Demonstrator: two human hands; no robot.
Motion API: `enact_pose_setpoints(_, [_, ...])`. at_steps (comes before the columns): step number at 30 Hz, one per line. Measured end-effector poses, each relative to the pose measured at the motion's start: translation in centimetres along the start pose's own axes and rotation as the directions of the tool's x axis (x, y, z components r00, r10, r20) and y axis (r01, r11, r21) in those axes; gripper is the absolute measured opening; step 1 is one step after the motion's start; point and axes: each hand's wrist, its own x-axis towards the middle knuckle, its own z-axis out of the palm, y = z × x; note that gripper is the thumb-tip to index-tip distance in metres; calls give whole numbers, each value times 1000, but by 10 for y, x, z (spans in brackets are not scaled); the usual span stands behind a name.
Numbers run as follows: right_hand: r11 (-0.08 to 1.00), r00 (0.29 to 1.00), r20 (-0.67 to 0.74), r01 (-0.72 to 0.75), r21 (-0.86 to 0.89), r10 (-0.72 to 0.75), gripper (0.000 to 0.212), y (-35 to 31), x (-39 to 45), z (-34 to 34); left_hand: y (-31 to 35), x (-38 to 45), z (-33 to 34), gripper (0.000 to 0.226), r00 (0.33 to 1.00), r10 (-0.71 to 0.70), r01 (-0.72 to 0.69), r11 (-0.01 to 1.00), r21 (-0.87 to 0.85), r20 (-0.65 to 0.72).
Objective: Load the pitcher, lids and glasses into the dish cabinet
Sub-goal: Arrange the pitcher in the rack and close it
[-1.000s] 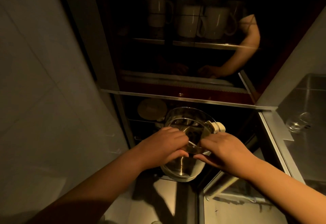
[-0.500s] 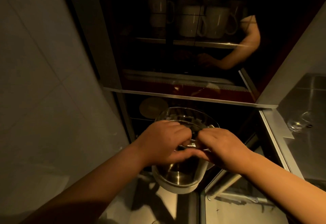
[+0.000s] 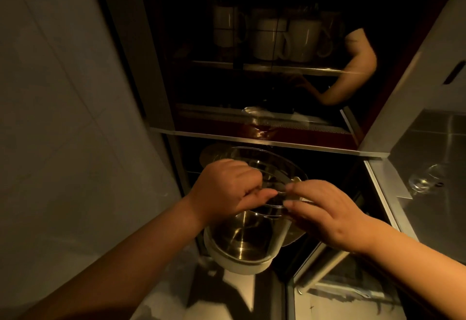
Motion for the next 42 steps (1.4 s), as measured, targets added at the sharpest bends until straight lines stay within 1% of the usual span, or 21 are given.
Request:
enact_pose_setpoints(2, [984,987,-32,153,-96,-157,35,4,-6,-4,1,3,-4,47,1000,19,-19,1000,-16,-1])
enact_pose_setpoints(3, [964,972,-26,227,-140,-232,31,7,-7,-6,2,5,-6,51,1000,26,-26,999,-28,-5])
enact_pose_setpoints(5, [919,936,29,351,-181,-352,24,10,-10,-9,2,9,-8,54,999,34,-35,998,-54,-17])
enact_pose_setpoints(7, [883,900,87,436,-175,-427,20,13,-12,-12,3,12,-10,56,999,33,-35,996,-82,-29])
enact_pose_setpoints(10, [849,865,122,501,-166,-486,19,21,-12,-17,2,17,-12,58,999,19,-24,992,-120,-38])
enact_pose_setpoints(13, [847,849,160,522,-103,-503,16,28,-13,-20,1,20,-14,57,999,19,-25,989,-143,-40])
enact_pose_setpoints(17, [841,827,221,539,-51,-517,11,33,-14,-25,0,26,-19,55,998,-17,5,982,-191,-60])
enact_pose_setpoints(20, [840,810,277,543,-21,-517,14,31,-9,-29,0,30,-23,53,997,-35,21,978,-210,-64])
enact_pose_setpoints(22, [822,773,336,569,9,-538,18,29,-8,-30,0,31,-25,53,996,-51,35,974,-225,-67])
enact_pose_setpoints(24, [802,725,401,596,41,-560,14,27,-8,-31,-1,32,-27,53,995,-73,56,970,-238,-65])
enact_pose_setpoints(26, [799,700,448,598,60,-557,9,26,-8,-32,-2,32,-27,54,994,-89,72,967,-245,-60])
enact_pose_setpoints(27, [802,692,469,594,62,-549,11,26,-8,-32,-2,31,-28,54,994,-94,77,966,-249,-58])
enact_pose_setpoints(30, [811,682,516,583,42,-517,18,24,-5,-32,-3,31,-29,50,993,-110,93,962,-255,-52])
enact_pose_setpoints(35, [822,663,568,568,41,-487,19,27,-3,-37,-10,31,-31,42,984,-173,156,955,-251,-46])
enact_pose_setpoints(38, [828,653,592,558,45,-473,21,26,1,-40,-13,32,-32,36,981,-194,183,950,-254,-16])
enact_pose_setpoints(42, [831,646,614,555,31,-454,23,23,2,-39,-14,34,-34,34,978,-204,207,952,-227,35])
